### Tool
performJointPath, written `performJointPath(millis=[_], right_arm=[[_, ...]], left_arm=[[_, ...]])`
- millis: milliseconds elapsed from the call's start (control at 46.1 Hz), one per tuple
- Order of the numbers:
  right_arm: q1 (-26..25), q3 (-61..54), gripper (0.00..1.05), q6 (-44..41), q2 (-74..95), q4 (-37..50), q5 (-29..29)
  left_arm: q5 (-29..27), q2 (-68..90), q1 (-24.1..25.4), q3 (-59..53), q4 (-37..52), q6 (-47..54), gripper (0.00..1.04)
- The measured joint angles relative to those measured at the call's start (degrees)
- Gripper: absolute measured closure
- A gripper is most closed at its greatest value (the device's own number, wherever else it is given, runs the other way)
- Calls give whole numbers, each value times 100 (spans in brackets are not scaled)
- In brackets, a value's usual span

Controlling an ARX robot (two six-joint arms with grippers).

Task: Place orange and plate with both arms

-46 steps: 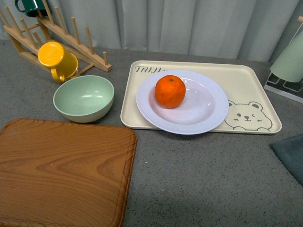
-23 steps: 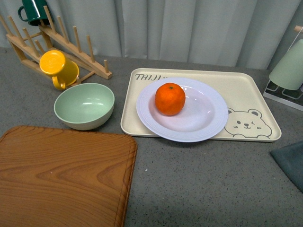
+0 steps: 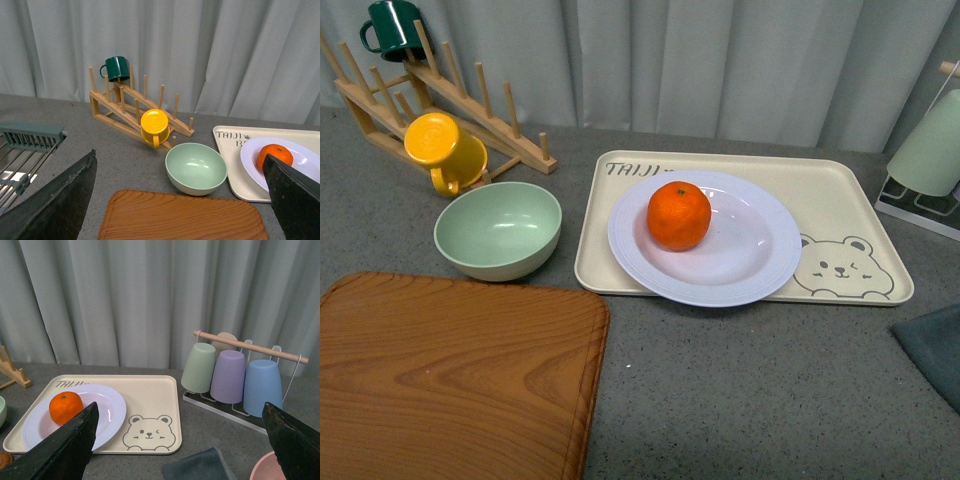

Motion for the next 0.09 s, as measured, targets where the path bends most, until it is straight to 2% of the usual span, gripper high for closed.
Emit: performJointPath(millis=[87], right_arm=[[0, 0, 9, 0, 0, 0, 0]], left_arm=[[2, 0, 0, 0, 0, 2, 6]])
